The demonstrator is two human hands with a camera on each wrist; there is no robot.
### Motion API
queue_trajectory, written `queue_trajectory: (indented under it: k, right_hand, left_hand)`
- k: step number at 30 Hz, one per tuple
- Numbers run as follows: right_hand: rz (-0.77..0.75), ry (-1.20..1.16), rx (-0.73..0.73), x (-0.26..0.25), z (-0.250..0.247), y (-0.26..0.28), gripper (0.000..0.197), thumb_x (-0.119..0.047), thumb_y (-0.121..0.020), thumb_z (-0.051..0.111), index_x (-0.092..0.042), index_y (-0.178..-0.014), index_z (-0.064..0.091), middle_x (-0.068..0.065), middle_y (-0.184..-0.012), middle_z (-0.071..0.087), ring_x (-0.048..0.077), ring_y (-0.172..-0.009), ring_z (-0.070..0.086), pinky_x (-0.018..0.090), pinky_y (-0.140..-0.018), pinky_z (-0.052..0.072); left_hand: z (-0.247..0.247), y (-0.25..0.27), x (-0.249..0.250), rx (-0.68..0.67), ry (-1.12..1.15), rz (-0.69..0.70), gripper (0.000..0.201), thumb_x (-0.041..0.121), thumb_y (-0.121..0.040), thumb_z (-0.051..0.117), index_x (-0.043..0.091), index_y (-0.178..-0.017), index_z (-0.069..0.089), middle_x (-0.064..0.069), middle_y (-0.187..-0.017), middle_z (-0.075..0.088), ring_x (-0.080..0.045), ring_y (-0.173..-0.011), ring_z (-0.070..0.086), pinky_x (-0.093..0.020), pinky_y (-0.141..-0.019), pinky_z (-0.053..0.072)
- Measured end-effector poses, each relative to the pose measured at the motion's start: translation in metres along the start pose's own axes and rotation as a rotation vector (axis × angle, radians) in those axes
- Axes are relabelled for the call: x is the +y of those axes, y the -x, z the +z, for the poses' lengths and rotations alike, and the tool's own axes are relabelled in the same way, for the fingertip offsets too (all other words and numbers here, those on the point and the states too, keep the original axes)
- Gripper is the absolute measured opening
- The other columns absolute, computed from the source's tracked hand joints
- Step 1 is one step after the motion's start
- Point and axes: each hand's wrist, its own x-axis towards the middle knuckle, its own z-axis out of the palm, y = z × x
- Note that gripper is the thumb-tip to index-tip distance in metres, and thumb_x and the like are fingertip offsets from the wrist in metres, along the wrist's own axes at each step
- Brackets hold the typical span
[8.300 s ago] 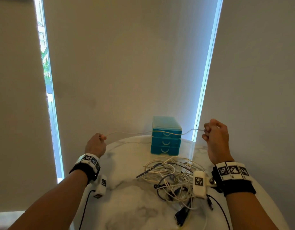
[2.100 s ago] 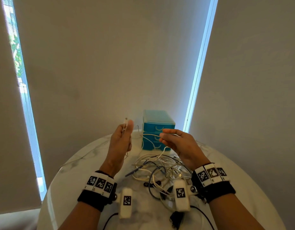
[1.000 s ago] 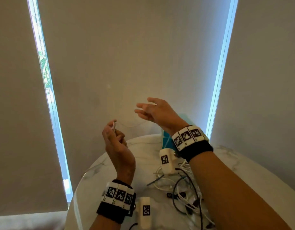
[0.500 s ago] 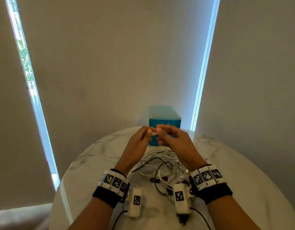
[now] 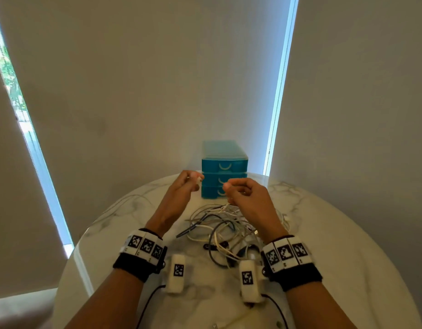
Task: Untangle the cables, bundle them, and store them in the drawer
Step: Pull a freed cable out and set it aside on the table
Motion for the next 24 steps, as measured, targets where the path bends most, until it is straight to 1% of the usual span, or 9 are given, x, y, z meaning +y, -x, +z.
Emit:
queue_trajectory:
  k: [3,6,8,10,13,17,19,22,24]
  right_hand:
    - [0.006,0.327,-0.237,0.000,-0.012,0.004,0.028,-0.050,-0.088,0.084,-0.033,-0.110,0.076,-0.017,-0.110,0.077,0.000,-0.107,0.069,0.025,-0.095,0.054]
    - [0.065,0.415,-0.328,0.009,-0.012,0.007,0.022,-0.047,-0.090,0.083,-0.031,-0.105,0.080,-0.015,-0.108,0.078,0.005,-0.110,0.069,0.031,-0.095,0.053]
    - [0.016,0.263,-0.136,0.010,-0.016,0.005,0.015,-0.040,-0.095,0.079,-0.026,-0.100,0.081,-0.010,-0.102,0.080,0.011,-0.103,0.073,0.032,-0.090,0.058]
    - [-0.050,0.031,0.166,0.010,-0.021,0.001,0.014,-0.039,-0.098,0.077,-0.025,-0.098,0.079,-0.007,-0.100,0.081,0.013,-0.093,0.075,0.034,-0.081,0.063]
    - [-0.077,-0.286,0.348,0.007,-0.024,0.001,0.010,-0.033,-0.098,0.077,-0.024,-0.102,0.079,-0.002,-0.104,0.079,0.008,-0.082,0.073,0.030,-0.081,0.064]
    - [-0.088,-0.361,0.187,0.002,-0.023,0.003,0.015,-0.026,-0.097,0.078,-0.014,-0.106,0.080,0.007,-0.103,0.078,0.015,-0.088,0.073,0.034,-0.090,0.064]
    - [-0.096,-0.299,0.086,0.002,-0.021,0.006,0.018,-0.027,-0.098,0.077,-0.013,-0.108,0.080,0.009,-0.104,0.078,0.017,-0.089,0.073,0.034,-0.089,0.064]
    - [-0.092,-0.290,0.014,0.001,-0.017,0.010,0.018,-0.027,-0.097,0.078,-0.013,-0.108,0.081,0.008,-0.104,0.078,0.018,-0.092,0.073,0.036,-0.090,0.064]
    - [-0.060,-0.271,-0.032,0.001,-0.019,0.009,0.021,-0.030,-0.096,0.080,-0.017,-0.113,0.080,0.003,-0.110,0.079,0.019,-0.098,0.077,0.039,-0.093,0.064]
  left_hand:
    - [-0.007,0.002,-0.001,0.023,0.073,-0.076,0.040,0.057,-0.110,0.041,0.030,-0.116,0.071,0.008,-0.090,0.055,-0.008,-0.072,0.044,-0.027,-0.063,0.038]
    - [-0.002,0.008,0.003,0.015,0.066,-0.042,0.034,0.050,-0.108,0.053,0.023,-0.112,0.073,0.021,-0.076,0.061,0.000,-0.067,0.052,-0.018,-0.061,0.040]
    - [0.003,0.010,0.005,-0.022,0.054,-0.009,0.033,0.048,-0.105,0.060,0.018,-0.108,0.073,0.027,-0.065,0.062,0.007,-0.058,0.053,-0.012,-0.057,0.039]
    - [0.007,0.013,0.005,-0.074,0.060,0.009,0.034,0.050,-0.101,0.066,0.017,-0.108,0.074,0.026,-0.067,0.065,0.008,-0.058,0.057,-0.008,-0.058,0.042]
    - [0.012,0.014,0.001,-0.131,0.042,-0.001,0.029,0.050,-0.095,0.075,0.029,-0.115,0.076,0.015,-0.103,0.079,0.002,-0.092,0.074,-0.014,-0.080,0.052]
    - [0.019,0.014,0.003,-0.195,0.050,0.030,0.034,0.049,-0.096,0.073,0.036,-0.127,0.070,0.010,-0.121,0.078,-0.003,-0.110,0.074,-0.025,-0.097,0.057]
    - [0.022,0.016,0.006,-0.208,0.088,0.068,0.032,0.046,-0.100,0.071,0.034,-0.129,0.070,0.011,-0.121,0.079,-0.004,-0.111,0.074,-0.021,-0.096,0.058]
    - [0.026,0.017,0.005,-0.163,0.059,0.124,0.023,0.042,-0.102,0.069,0.029,-0.118,0.078,0.012,-0.114,0.080,-0.003,-0.108,0.074,-0.015,-0.089,0.055]
    - [0.026,0.016,0.004,-0.090,0.045,0.150,0.021,0.043,-0.102,0.069,0.027,-0.109,0.080,0.010,-0.108,0.081,-0.005,-0.105,0.075,-0.019,-0.090,0.055]
